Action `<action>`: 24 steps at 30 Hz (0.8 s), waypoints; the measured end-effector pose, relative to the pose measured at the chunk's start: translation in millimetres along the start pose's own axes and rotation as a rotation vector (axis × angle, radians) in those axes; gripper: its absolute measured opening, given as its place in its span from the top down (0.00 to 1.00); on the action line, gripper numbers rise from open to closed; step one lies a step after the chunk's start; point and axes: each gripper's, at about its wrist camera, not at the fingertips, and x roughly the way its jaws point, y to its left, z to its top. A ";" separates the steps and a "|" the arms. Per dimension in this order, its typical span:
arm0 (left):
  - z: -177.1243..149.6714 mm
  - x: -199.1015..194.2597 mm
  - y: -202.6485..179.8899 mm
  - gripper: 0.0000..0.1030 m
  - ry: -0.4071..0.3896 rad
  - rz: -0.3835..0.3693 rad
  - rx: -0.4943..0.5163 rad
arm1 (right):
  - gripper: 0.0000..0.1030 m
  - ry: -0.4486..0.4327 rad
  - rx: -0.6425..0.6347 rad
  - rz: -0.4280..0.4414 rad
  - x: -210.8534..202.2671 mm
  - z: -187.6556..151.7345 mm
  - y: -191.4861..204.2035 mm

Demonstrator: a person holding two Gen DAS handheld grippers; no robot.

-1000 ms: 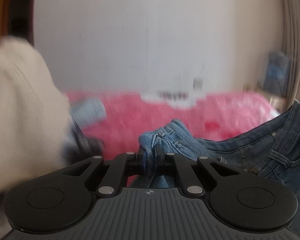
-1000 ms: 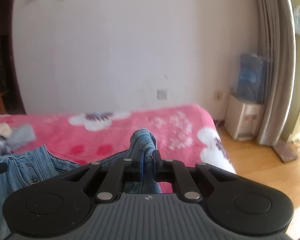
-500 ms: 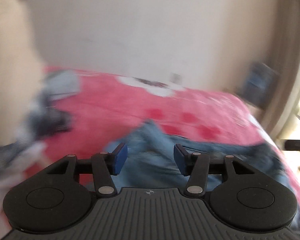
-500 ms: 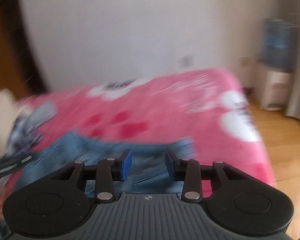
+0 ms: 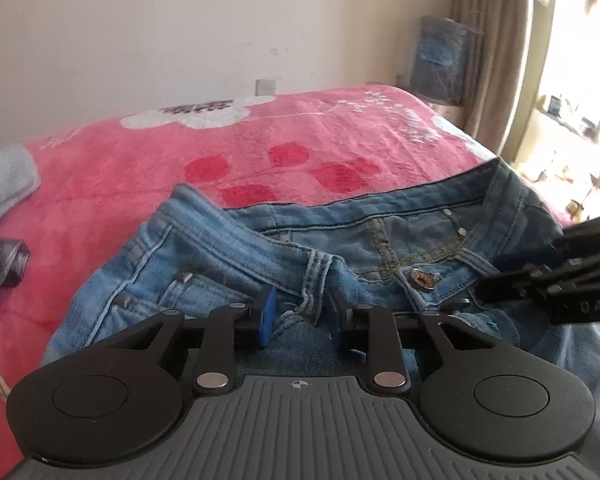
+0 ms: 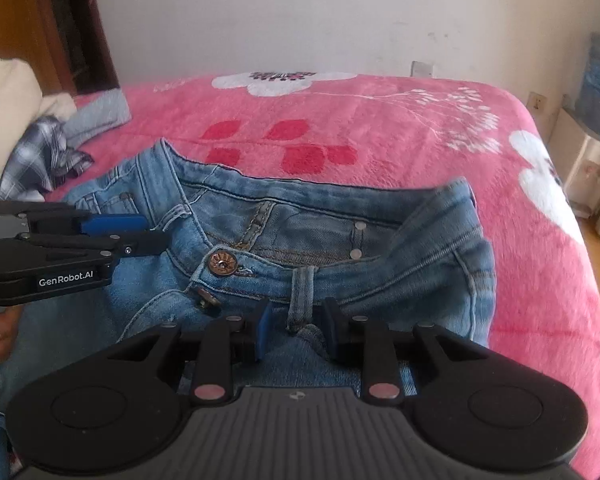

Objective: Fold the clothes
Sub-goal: 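Lay the waistband flat on the bed with both grippers, spreading it apart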

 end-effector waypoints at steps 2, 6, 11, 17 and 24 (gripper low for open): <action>0.5 5.9 -0.3 0.76 0.014 -0.003 0.007 | 0.72 0.007 -0.022 -0.010 6.1 3.5 2.5; -1.4 11.0 -0.9 0.89 0.001 0.014 -0.002 | 0.83 0.016 0.027 -0.013 15.0 6.3 0.1; -4.6 -2.6 -13.3 0.92 -0.108 0.076 0.023 | 0.91 -0.079 0.049 -0.030 0.4 -0.3 -0.1; 17.4 -0.3 -16.8 0.93 -0.190 0.144 0.022 | 0.91 -0.208 0.073 -0.064 -7.0 16.7 -3.3; 43.6 39.6 -12.9 1.00 -0.185 0.272 0.023 | 0.92 -0.224 0.124 -0.104 18.1 38.3 -16.3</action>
